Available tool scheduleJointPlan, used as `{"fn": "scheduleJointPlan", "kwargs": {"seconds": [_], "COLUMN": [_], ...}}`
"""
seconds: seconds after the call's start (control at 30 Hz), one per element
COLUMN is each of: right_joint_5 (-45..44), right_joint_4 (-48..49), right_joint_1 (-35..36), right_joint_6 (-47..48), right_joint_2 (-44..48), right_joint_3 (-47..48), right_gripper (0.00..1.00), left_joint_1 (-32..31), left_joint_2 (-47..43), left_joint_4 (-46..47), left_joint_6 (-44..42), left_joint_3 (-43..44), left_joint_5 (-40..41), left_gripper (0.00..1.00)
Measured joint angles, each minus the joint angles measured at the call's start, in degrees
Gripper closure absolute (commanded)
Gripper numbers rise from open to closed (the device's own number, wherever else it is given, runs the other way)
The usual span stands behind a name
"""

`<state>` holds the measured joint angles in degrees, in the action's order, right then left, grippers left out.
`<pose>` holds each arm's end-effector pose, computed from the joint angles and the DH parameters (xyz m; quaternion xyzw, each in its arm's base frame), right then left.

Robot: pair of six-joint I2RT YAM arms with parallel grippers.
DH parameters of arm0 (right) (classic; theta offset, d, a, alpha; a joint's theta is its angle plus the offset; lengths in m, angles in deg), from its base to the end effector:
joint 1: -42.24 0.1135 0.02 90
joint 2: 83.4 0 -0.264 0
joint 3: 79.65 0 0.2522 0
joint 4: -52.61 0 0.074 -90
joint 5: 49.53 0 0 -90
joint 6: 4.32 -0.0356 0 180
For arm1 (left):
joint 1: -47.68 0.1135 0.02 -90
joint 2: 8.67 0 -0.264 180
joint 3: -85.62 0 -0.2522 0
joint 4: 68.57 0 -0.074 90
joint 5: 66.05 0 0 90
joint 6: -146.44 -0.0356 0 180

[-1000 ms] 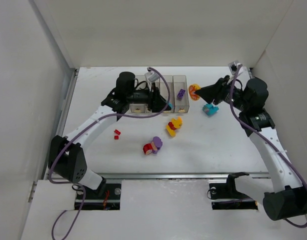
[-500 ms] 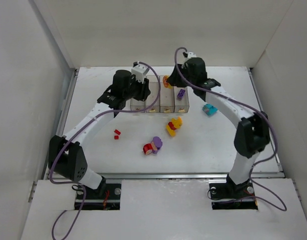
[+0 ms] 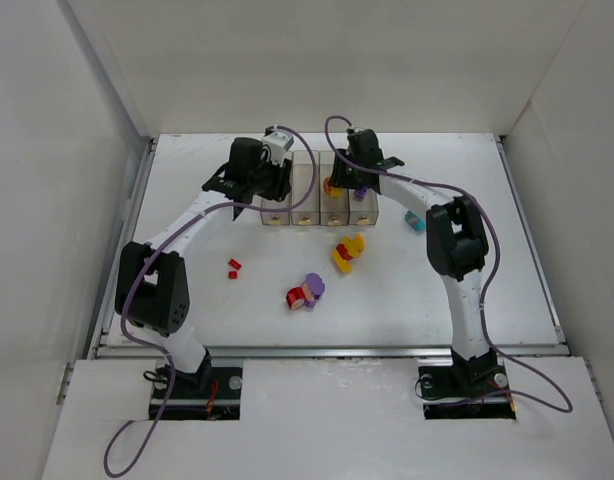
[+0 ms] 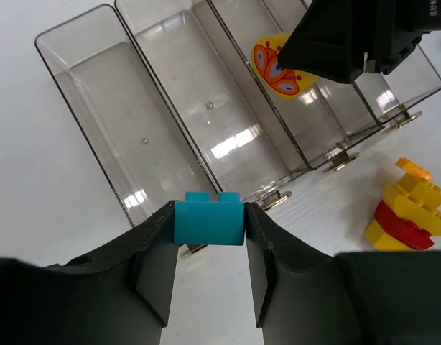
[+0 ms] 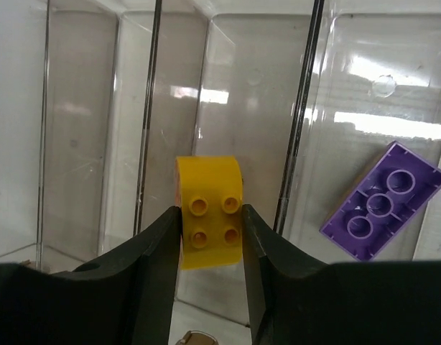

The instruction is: Sort the legos into containers by color

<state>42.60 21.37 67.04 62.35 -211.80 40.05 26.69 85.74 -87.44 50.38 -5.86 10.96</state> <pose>0.4690 0.2182 0.2119 -0.0195 0.9058 0.1879 0.3794 0.3611 -0.1471 0.3053 0.2550 0.7994 -0.1641 0.5187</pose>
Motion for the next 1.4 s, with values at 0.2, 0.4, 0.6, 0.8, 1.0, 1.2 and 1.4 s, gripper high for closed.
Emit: {"fn": "scheduleJointPlan", "kwargs": {"seconds": [0.2,0.4,0.6,0.8,1.0,1.2,1.4], "right_joint_5": [1.5,2.4,2.7,1.6,0.2,0.5,0.5], "right_joint_4": [0.0,-0.1,-0.4,0.2,0.9,-0.5,-1.6], "right_joint_1": [0.0,-0.7,-2.4,-7.2,-9.7,-8.9,-9.1], "right_joint_6": [0.0,0.0,-1.4,-2.2,-1.1,-0.1,0.6], "right_joint_2": [-0.3,0.8,7.3,20.7,28.0,28.6,29.0], "right_joint_3": [0.6,0.6,0.6,-3.7,-10.2,-16.7,-17.9], "right_gripper": [0.29,0.27,0.27,0.27,0.27,0.27,0.24], "left_joint_1": [0.2,-0.3,-2.4,-3.5,-3.8,-3.8,-3.8], "left_joint_2": [4.5,10.5,18.5,26.3,28.0,28.0,28.0], "left_joint_4": [-0.8,-0.9,-0.9,-1.5,-2.0,-1.7,-1.9], "left_joint_6": [-0.6,-0.9,-0.5,-0.1,-0.1,0.1,0.1], "left_joint_3": [4.8,13.0,20.7,24.5,24.5,24.5,24.5], "left_joint_5": [-1.4,-1.6,-1.5,-0.2,1.5,2.3,2.2], "left_gripper": [1.00,1.00,1.00,0.92,0.67,0.41,0.36]}}
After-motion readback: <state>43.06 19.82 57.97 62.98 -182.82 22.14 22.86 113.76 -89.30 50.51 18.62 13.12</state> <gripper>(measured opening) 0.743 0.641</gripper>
